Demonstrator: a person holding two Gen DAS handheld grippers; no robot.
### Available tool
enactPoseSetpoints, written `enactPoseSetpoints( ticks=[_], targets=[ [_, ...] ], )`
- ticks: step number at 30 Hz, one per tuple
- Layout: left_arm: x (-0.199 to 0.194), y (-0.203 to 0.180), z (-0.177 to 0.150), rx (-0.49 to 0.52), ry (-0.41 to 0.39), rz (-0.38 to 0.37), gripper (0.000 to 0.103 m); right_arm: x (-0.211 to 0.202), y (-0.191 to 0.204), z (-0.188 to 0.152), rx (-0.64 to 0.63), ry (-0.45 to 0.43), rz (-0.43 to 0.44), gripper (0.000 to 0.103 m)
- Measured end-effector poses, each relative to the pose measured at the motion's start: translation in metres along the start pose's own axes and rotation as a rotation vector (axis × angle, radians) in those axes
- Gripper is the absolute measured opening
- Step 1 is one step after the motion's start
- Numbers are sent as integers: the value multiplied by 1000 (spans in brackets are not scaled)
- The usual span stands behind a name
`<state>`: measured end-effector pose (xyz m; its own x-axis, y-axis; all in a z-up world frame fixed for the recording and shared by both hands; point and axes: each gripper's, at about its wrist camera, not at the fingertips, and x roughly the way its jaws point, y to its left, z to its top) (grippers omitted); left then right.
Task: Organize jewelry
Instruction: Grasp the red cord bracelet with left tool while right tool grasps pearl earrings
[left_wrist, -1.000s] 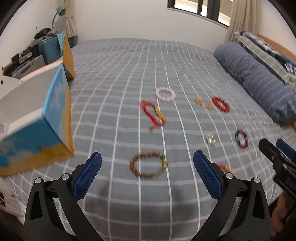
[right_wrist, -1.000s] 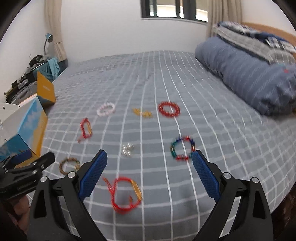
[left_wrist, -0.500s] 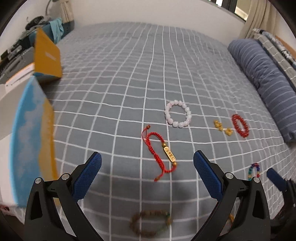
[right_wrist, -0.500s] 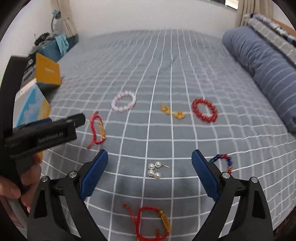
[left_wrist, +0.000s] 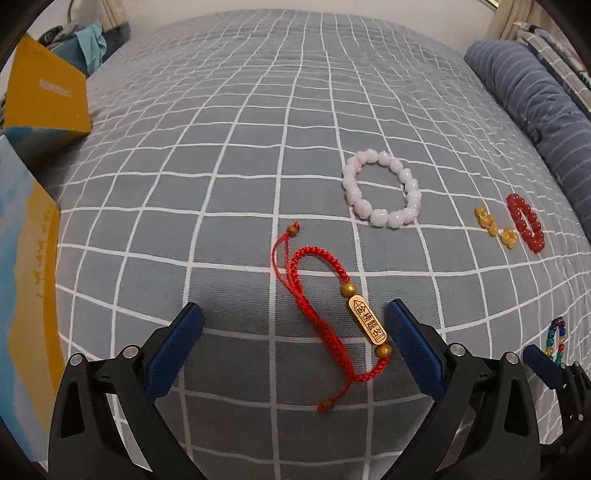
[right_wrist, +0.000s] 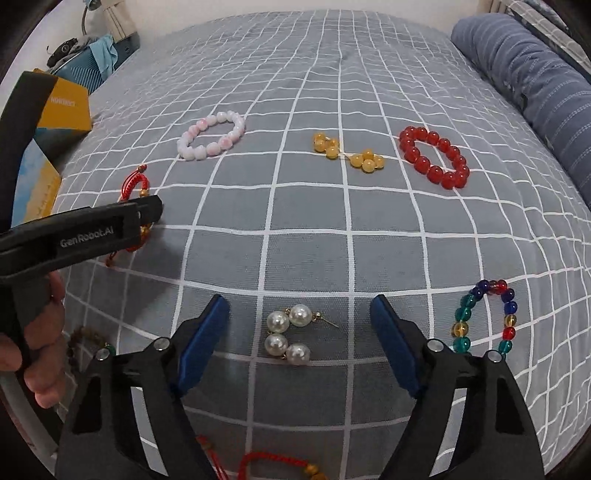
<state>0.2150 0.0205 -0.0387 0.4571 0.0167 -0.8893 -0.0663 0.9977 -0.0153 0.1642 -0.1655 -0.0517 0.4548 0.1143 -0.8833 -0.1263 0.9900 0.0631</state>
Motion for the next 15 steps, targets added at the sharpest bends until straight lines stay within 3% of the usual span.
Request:
enactPoseSetpoints(
  ticks=[4, 7, 9, 10, 11, 15],
  targets=[
    [-2, -4, -1, 17, -6, -3, 78, -3, -3, -5, 7, -3, -12, 60],
    [-7, -8, -3, 34, -12, 5, 57, -4, -4, -5, 11, -2, -17, 48],
    [-9, -12, -5, 55, -13, 3, 35, -3, -5, -3, 15, 0, -17, 40],
    [-10, -14, -6, 67, -13, 0, 31, -4, -5, -4, 16, -1, -15, 32],
    [-10, -13, -6, 71, -15, -3, 14, -4, -6, -4, 18, 0, -14, 22],
    [-15, -8, -8, 40, -18, -45, 12, -7, -8, -3, 28, -16, -5, 22]
  ],
)
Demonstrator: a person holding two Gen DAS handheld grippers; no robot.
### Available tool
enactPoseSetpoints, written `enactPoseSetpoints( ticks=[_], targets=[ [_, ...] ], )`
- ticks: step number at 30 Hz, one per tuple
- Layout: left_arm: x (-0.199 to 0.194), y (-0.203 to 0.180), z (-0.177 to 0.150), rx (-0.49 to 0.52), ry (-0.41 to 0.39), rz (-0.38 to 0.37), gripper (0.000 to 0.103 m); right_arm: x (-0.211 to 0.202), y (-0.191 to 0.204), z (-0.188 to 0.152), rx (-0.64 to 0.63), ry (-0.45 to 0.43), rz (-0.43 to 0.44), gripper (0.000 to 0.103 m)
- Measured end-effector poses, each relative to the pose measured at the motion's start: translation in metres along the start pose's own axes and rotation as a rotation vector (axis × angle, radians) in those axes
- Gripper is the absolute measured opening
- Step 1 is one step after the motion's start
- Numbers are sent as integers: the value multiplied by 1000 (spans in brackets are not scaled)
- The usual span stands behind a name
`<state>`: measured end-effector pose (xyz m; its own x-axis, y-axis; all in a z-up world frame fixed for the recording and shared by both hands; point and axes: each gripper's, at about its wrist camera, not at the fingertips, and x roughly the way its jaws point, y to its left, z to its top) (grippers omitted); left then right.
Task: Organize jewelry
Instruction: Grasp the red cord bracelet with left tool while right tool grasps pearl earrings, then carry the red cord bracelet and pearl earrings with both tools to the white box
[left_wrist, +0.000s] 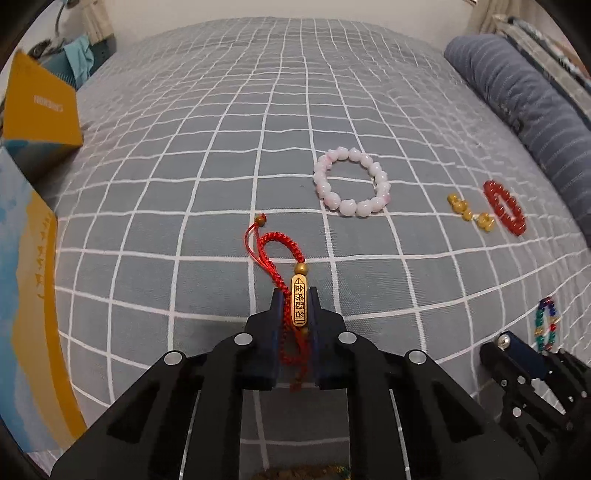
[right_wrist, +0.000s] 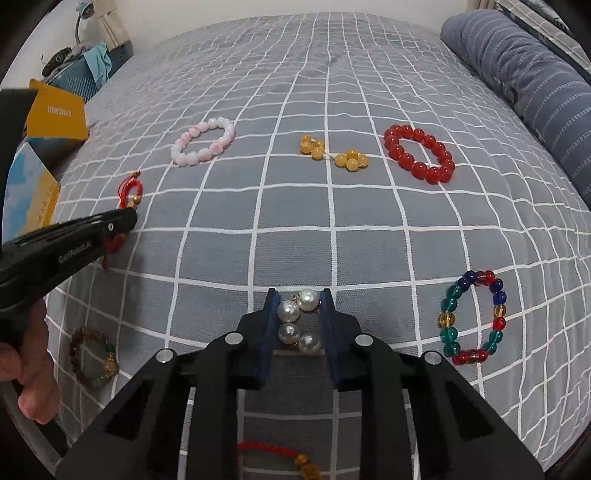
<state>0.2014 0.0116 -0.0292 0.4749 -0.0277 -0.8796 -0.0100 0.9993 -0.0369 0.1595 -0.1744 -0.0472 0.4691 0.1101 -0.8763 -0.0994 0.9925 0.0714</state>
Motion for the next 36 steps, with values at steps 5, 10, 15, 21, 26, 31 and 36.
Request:
enactPoseSetpoints(
  ticks=[5, 10, 15, 21, 26, 31, 36],
  targets=[
    [-5, 2, -1, 6, -13, -3, 12, -2, 1, 1, -1, -21, -23, 22],
    [-12, 3, -3, 14, -32, -2, 12, -6, 3, 2, -4, -45, -42, 22],
    [-18, 2, -6, 16, -47, -4, 12, -11, 3, 2, -3, -68, -52, 22],
    [-27, 2, -13, 22, -80, -6, 12, -21, 2, 3, 2, -115, -62, 22],
    [-39, -3, -20, 30, -145, -15, 12, -29, 0, 5, 14, -159, -80, 22],
    [-50, -5, -26, 36, -201, -27, 12, -37, -3, 6, 25, -211, -104, 22],
    [-58, -6, -28, 32, -260, -29, 12, -44, -5, 6, 31, -255, -116, 22]
  ],
)
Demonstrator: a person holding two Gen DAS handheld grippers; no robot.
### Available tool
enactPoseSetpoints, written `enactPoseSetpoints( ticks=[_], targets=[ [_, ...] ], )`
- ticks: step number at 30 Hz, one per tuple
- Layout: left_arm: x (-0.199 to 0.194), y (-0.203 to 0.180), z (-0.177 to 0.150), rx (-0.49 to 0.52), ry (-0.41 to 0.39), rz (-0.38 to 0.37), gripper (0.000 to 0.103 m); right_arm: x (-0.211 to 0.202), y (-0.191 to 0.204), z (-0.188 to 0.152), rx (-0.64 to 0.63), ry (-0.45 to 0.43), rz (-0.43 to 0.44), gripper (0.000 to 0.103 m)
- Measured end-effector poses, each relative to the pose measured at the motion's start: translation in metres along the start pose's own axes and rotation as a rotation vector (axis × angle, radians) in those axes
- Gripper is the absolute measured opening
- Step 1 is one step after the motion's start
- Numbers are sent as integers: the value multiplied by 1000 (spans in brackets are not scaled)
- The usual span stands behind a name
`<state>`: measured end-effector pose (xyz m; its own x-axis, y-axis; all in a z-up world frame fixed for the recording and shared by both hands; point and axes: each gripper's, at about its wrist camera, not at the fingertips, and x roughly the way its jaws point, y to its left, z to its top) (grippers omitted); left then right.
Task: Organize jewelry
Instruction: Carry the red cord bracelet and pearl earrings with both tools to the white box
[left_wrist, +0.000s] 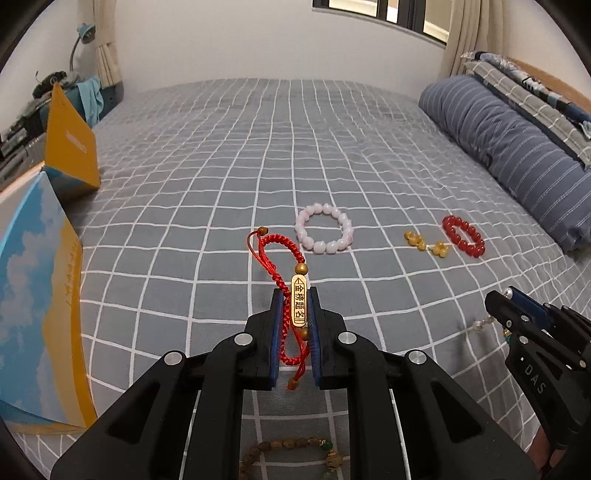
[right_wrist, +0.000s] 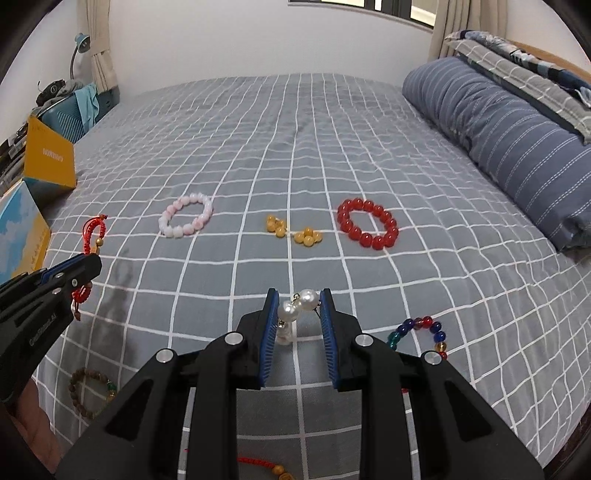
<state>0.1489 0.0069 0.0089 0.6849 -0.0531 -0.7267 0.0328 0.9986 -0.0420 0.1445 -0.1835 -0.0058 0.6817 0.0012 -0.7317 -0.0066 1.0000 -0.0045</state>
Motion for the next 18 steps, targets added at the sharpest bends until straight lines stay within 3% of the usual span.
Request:
enactPoseSetpoints(
  ticks=[6, 18],
  targets=[
    [-10, -2, -1, 2, -42, -1, 12, -8, 1, 2, 2, -54, -20, 22],
    [-24, -1, 0, 3, -71, 14, 12, -20, 3, 2, -4, -74, -21, 22]
  ],
)
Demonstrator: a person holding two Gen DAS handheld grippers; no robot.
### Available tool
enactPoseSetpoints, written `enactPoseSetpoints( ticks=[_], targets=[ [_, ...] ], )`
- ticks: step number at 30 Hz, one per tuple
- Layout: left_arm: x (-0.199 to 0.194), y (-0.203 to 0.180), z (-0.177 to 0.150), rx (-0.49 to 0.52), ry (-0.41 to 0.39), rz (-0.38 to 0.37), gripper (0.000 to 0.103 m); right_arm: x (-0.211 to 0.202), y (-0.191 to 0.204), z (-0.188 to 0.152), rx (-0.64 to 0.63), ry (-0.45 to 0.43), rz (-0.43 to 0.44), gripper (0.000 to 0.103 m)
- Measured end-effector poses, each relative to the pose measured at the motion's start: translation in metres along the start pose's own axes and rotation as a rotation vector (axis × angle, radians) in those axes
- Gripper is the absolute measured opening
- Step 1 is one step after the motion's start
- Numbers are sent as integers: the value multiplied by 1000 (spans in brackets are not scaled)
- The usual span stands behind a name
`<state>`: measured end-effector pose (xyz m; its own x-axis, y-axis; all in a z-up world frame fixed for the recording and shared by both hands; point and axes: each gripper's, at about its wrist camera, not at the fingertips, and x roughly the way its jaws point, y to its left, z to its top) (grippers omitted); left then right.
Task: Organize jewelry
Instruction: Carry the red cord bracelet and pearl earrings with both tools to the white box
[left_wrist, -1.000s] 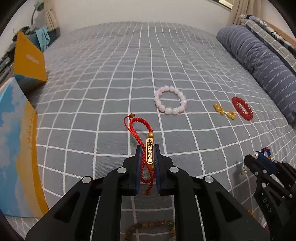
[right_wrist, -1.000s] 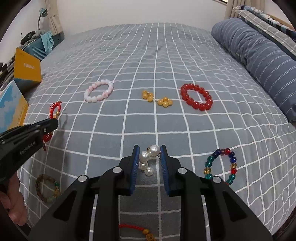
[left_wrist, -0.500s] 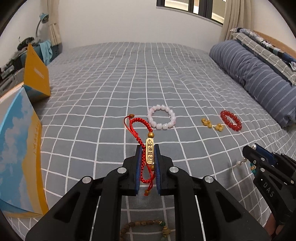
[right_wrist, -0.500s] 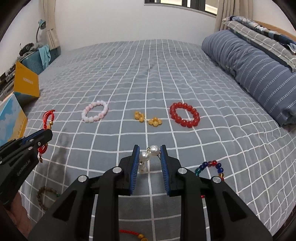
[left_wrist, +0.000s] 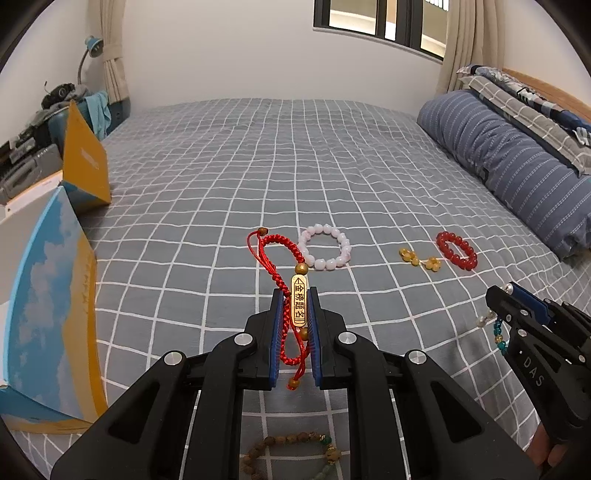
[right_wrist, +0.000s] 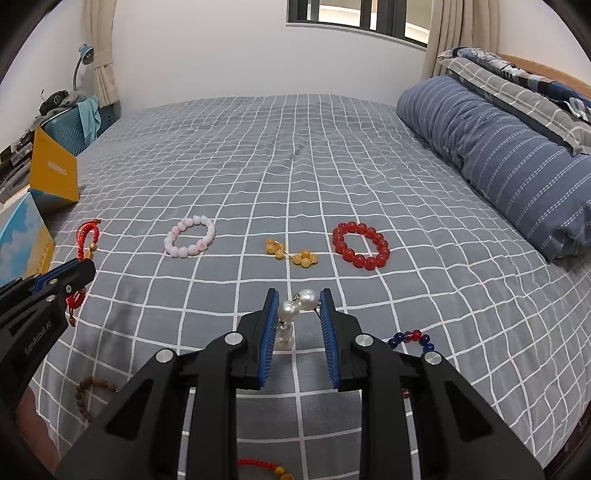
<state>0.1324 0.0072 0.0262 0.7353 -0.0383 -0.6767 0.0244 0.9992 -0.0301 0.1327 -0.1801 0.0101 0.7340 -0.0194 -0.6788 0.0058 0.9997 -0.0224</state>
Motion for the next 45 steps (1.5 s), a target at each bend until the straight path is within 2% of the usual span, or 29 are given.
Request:
enactPoseSetpoints(
  ticks=[12, 18, 22, 26, 30, 36, 45],
  targets=[
    [-34, 16, 7, -7, -21, 41, 12, -28, 4, 9, 34, -15, 27, 22],
    [-62, 42, 16, -27, -25, 55, 12, -52, 28, 24, 26, -42, 44, 22],
    [-79, 65, 21, -53, -33, 69, 12, -67, 60, 36, -15, -62, 57, 22],
    [-103, 98, 31, -86, -54, 116, 12, -76, 96, 46, -68, -76, 74, 22],
    [-121, 130, 34, -93, -72, 189, 12, -86, 138, 57, -107, -94, 124, 22],
    [-151, 196, 33, -176, -89, 252, 12, -101, 202, 71, -167, -122, 197, 22],
    [-172, 271, 18, -264, -78, 341, 12, -116, 299, 77, -257, -133, 318, 22]
  ],
)
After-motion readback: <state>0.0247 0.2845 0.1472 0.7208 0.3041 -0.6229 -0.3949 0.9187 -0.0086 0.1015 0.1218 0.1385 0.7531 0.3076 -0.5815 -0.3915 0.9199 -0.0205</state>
